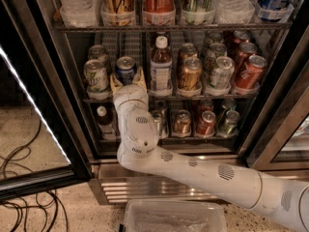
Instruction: Pick pepsi can from middle shelf of fridge
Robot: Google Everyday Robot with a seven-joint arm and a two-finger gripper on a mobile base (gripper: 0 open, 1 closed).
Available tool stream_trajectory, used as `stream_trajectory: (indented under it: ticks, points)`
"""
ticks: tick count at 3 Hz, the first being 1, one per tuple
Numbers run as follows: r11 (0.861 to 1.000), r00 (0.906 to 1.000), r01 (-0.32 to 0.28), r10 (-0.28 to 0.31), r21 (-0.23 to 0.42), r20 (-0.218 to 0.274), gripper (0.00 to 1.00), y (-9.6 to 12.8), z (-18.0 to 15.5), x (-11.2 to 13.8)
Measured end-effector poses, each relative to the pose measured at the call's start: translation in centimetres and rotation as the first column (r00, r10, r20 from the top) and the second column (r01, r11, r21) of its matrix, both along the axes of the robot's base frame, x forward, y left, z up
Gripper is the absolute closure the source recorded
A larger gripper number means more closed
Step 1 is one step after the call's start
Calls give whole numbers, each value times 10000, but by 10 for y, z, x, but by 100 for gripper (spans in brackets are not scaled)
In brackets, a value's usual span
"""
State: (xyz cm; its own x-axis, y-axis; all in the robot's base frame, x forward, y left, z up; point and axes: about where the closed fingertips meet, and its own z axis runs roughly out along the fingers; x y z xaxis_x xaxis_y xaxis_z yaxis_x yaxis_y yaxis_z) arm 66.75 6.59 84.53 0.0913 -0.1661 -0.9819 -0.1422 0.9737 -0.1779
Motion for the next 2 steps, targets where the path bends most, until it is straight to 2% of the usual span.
stream_trajectory:
  ticks: [1,2]
  points:
    - [9990,9994,-323,327,308,-126,57,2,1,-7]
    - [9990,9994,-326,330,309,-127,80,2,1,-7]
